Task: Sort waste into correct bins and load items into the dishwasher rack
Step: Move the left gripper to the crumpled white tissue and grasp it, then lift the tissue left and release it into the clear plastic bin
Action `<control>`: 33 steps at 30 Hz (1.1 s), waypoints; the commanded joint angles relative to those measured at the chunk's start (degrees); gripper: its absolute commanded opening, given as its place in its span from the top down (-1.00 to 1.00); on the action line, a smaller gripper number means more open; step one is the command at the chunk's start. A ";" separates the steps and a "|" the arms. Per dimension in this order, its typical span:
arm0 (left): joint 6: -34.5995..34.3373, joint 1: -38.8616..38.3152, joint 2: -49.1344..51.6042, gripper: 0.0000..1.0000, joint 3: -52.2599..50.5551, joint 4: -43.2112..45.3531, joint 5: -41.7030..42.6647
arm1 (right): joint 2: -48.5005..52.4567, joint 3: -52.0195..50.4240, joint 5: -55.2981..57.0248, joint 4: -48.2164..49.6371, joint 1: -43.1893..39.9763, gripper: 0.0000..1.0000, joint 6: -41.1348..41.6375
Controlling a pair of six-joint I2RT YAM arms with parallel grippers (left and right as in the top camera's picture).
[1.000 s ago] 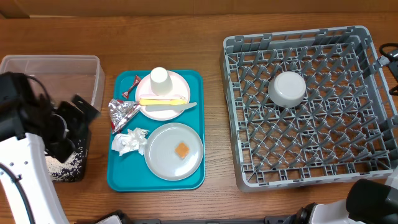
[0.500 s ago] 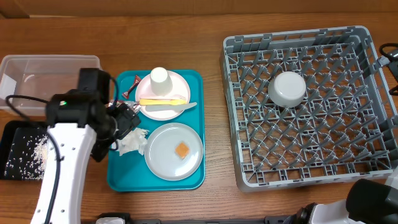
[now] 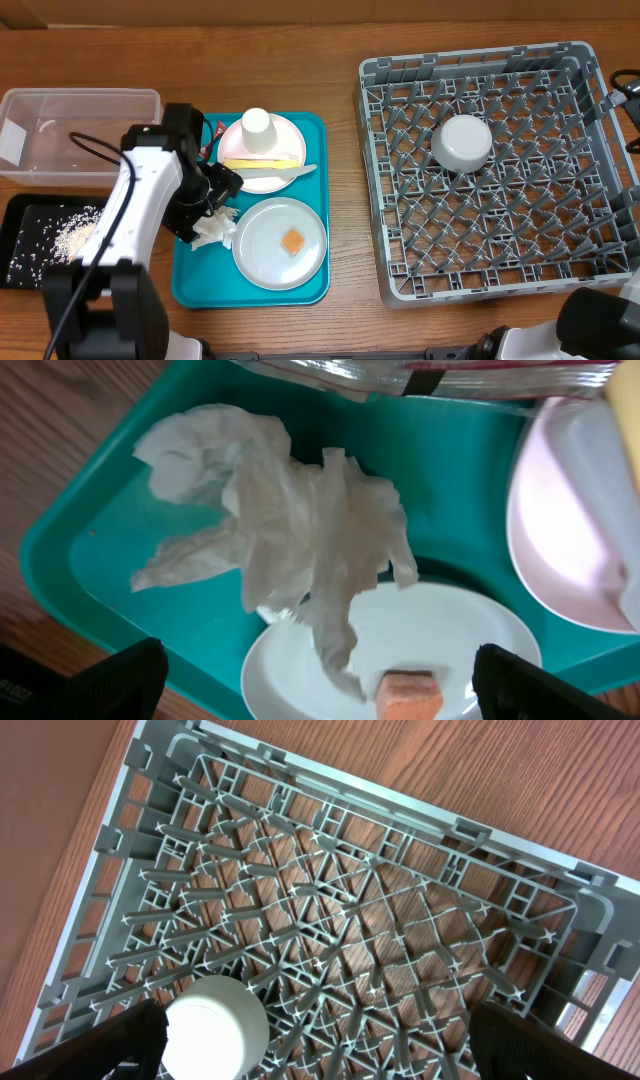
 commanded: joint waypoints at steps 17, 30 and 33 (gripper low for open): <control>6.21 -0.20 6.45 0.82 0.26 -1.68 2.10 | 0.07 0.55 -0.04 0.13 -0.13 -1.00 0.28; 10.14 -0.48 4.94 0.92 16.70 -17.18 0.76 | 0.07 0.52 -0.04 0.13 -0.13 -1.00 0.26; 12.17 -0.39 4.26 0.92 23.61 -19.91 1.05 | 0.07 0.55 -0.04 0.13 -0.13 -1.00 0.26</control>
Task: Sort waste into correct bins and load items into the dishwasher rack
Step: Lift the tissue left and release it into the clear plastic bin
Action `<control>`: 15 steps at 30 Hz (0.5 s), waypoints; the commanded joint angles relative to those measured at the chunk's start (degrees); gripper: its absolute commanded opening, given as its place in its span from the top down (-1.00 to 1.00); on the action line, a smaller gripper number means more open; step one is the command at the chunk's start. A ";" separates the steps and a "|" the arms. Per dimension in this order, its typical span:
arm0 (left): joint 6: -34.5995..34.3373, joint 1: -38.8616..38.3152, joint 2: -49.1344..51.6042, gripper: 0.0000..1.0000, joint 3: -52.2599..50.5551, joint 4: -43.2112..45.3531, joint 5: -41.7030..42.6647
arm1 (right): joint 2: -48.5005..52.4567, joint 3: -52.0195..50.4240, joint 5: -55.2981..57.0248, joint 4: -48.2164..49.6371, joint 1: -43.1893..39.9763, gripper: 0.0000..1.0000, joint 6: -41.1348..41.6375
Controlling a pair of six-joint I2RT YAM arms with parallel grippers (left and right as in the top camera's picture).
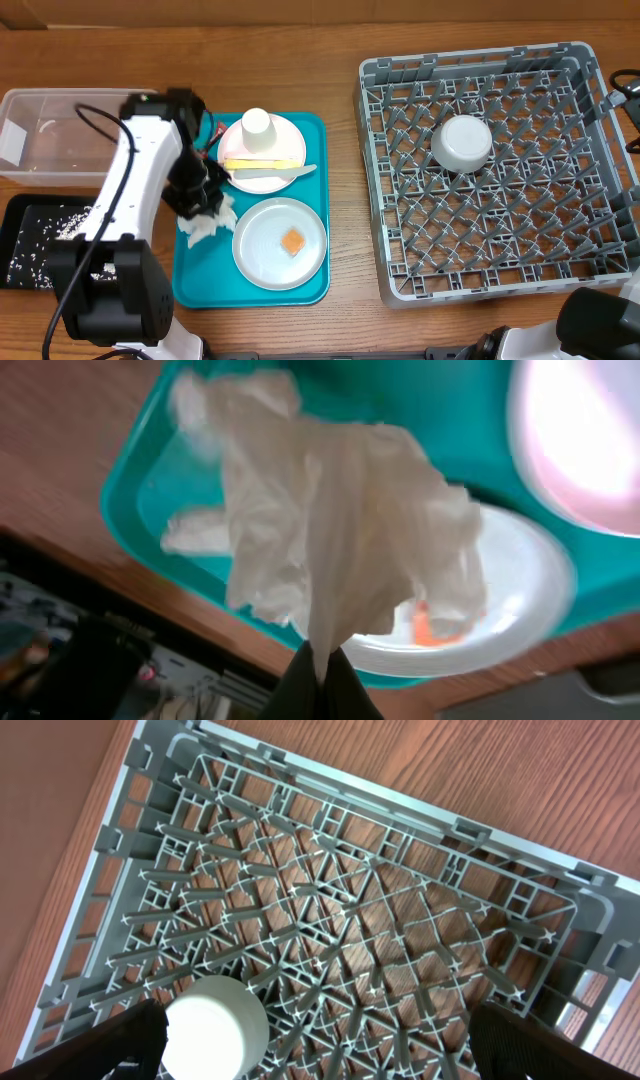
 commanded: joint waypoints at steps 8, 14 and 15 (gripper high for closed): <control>3.72 1.05 -1.92 0.92 19.80 -1.44 -0.35 | 0.07 0.55 -0.07 0.11 -0.13 -1.00 0.24; 2.73 6.54 -1.70 0.92 20.76 6.64 -8.39 | 0.07 0.52 -0.07 0.11 -0.13 -1.00 0.24; 2.21 7.76 -1.60 0.92 20.76 7.89 -9.90 | 0.07 0.55 -0.07 0.11 -0.13 -1.00 0.24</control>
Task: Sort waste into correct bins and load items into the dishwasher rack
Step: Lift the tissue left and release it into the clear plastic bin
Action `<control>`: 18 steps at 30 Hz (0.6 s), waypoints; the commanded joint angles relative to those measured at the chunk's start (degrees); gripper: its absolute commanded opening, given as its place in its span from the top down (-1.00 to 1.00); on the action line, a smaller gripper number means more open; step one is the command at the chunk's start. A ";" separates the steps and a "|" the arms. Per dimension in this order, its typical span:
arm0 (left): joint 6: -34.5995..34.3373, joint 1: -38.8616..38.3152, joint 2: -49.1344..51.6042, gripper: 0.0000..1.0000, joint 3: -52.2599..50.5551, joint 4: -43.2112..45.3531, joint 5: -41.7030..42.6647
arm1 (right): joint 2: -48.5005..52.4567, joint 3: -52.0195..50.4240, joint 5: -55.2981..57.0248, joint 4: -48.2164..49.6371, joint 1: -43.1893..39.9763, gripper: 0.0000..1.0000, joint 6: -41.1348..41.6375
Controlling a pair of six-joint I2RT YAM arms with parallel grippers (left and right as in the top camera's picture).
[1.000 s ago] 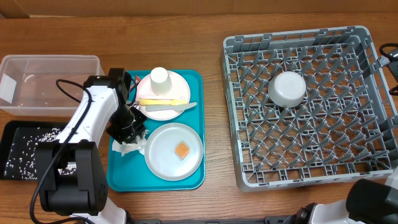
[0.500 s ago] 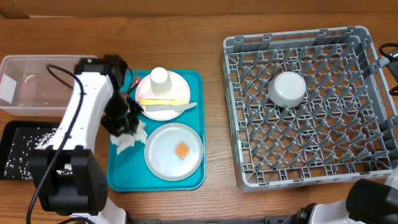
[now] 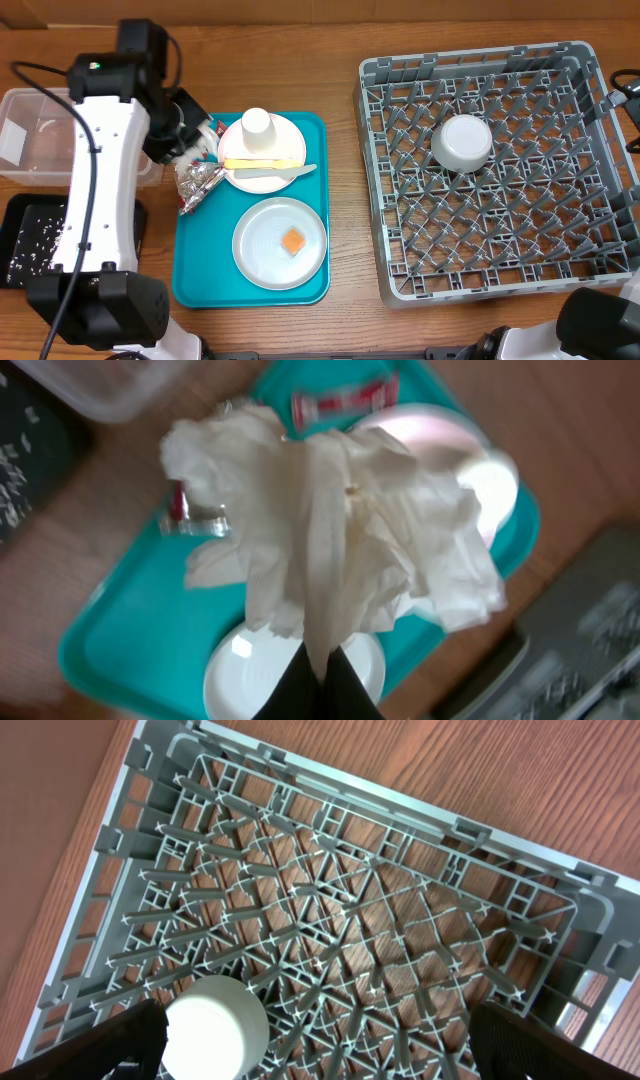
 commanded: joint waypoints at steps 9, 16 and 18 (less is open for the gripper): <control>-0.37 13.97 0.39 0.92 1.33 12.96 -10.99 | 0.07 0.52 -0.04 0.17 -0.13 -1.00 0.24; 3.50 17.14 5.33 0.83 1.33 19.78 -20.11 | 0.07 0.55 -0.04 0.17 -0.13 -1.00 0.26; 4.72 17.27 7.50 0.05 1.33 20.96 -20.17 | 0.07 0.52 -0.04 0.17 -0.13 -1.00 0.24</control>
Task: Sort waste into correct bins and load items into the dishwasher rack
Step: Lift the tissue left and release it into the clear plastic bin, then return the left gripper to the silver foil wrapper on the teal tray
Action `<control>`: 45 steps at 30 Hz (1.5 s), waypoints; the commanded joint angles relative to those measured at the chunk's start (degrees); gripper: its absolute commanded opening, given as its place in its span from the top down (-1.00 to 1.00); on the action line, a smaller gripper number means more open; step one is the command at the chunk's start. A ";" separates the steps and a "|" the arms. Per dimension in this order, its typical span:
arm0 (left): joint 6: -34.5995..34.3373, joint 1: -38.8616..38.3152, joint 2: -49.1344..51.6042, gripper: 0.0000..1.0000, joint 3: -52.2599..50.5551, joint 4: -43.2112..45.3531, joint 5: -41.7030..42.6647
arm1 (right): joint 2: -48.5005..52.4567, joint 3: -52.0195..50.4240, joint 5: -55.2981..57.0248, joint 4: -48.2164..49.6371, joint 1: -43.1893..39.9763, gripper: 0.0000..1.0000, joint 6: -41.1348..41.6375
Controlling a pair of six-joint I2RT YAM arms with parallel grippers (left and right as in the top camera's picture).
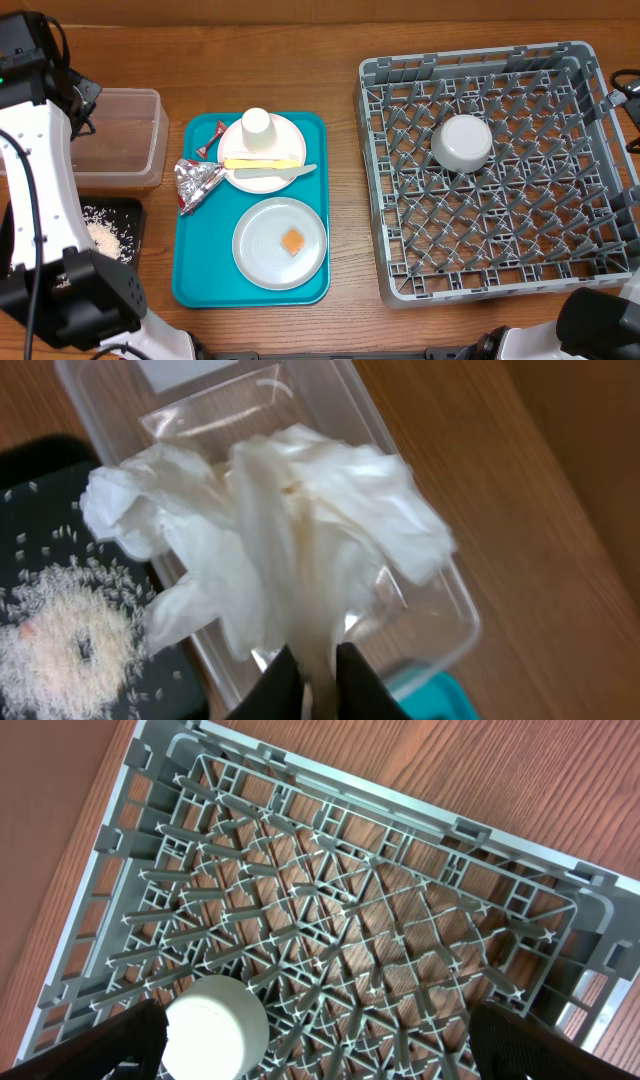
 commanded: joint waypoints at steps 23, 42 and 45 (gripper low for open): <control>3.34 -5.86 -6.56 -1.00 9.22 -36.50 13.90 | 0.07 0.52 -0.07 0.11 -0.13 -1.00 0.24; -2.29 -10.60 -6.86 -1.00 -28.26 -8.07 13.66 | 0.07 0.55 -0.07 0.11 -0.13 -1.00 0.26; -1.36 -10.60 -6.54 -1.00 -32.20 -1.81 13.68 | 0.07 0.55 -0.07 0.11 -0.13 -1.00 0.24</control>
